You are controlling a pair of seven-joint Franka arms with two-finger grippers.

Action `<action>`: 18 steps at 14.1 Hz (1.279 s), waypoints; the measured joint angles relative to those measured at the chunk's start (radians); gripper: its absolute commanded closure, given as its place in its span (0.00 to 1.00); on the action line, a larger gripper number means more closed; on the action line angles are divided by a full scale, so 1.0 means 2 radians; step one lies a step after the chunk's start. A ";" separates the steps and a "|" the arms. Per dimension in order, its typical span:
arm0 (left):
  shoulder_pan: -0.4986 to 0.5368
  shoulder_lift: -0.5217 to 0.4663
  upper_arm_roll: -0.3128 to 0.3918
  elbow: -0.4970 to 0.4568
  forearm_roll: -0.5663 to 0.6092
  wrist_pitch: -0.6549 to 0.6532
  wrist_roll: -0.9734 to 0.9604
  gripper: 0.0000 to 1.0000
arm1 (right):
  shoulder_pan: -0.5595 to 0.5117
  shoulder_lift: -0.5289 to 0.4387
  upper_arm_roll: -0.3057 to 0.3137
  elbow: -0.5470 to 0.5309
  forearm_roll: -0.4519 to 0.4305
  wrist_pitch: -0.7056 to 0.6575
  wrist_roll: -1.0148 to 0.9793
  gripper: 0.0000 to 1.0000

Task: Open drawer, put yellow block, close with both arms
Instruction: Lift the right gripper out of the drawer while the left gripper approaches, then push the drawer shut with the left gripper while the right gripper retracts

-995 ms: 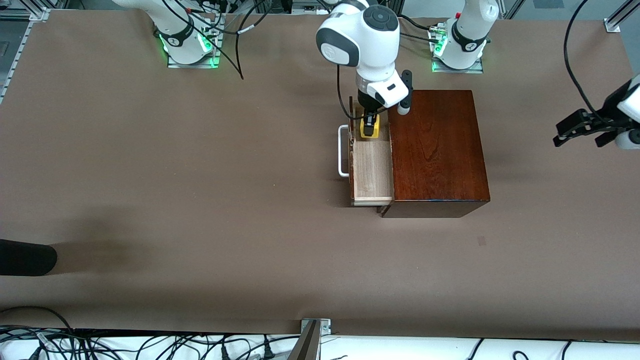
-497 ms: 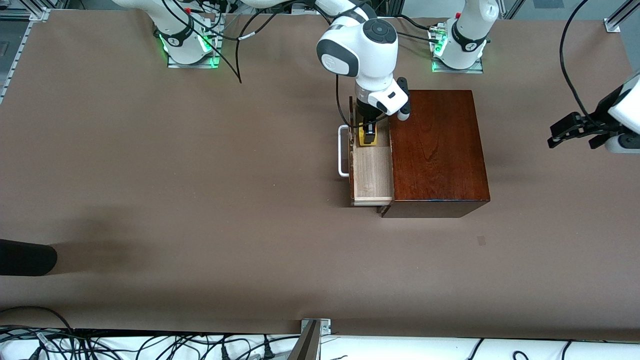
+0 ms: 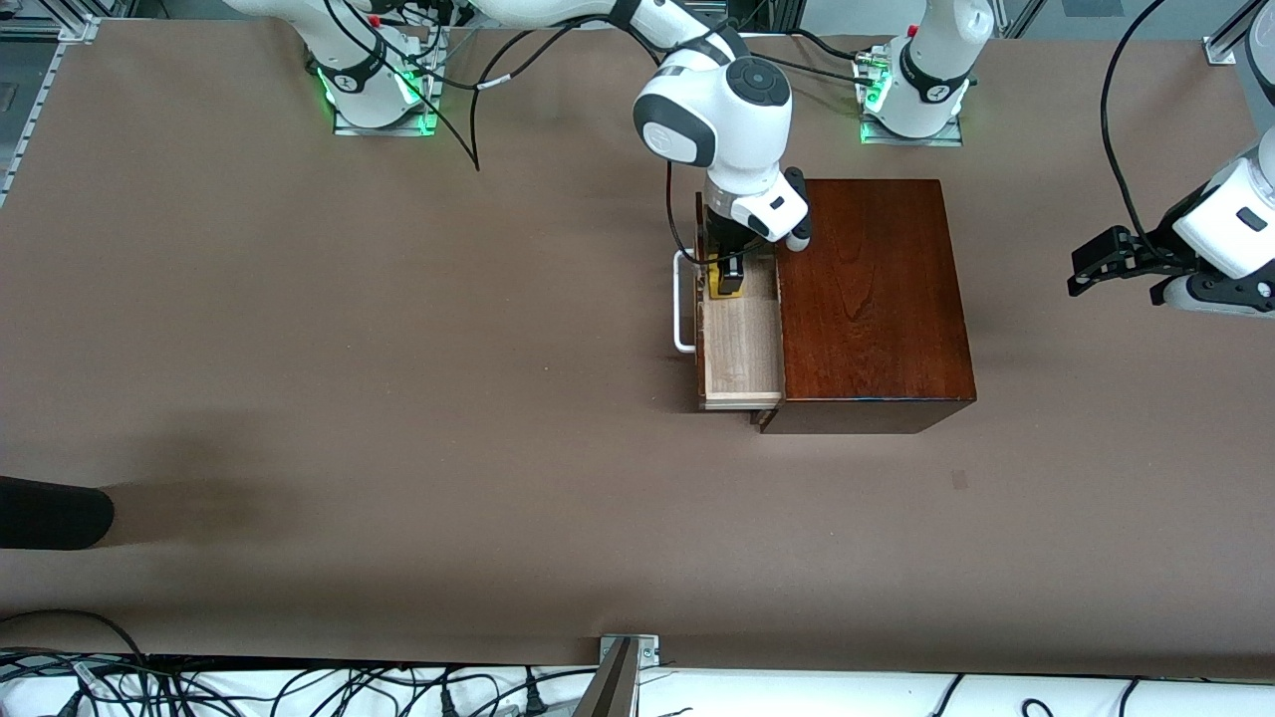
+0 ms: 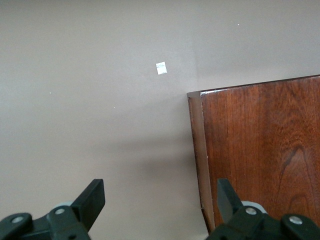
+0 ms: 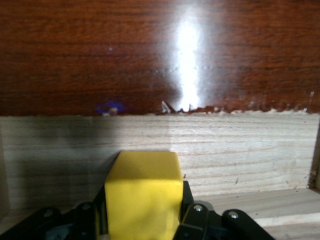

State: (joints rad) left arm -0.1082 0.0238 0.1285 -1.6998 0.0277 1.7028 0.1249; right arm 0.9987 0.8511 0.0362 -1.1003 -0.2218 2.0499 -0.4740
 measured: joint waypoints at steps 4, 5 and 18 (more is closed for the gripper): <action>-0.008 -0.001 0.000 0.008 0.000 0.000 0.000 0.00 | 0.000 0.001 -0.001 0.000 -0.004 -0.001 0.000 0.00; -0.009 -0.001 0.000 0.008 0.000 0.000 0.000 0.00 | 0.000 0.001 -0.001 0.001 -0.004 -0.003 0.000 0.00; -0.036 0.010 -0.051 0.012 -0.047 -0.001 0.158 0.00 | -0.206 -0.182 -0.014 0.057 0.094 -0.147 0.001 0.00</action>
State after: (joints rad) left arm -0.1802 0.0443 0.0257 -1.6752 -0.0669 1.7018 0.4412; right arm 0.5859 0.4866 0.0075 -0.9868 -0.0330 1.7565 -0.4727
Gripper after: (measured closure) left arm 0.000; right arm 0.000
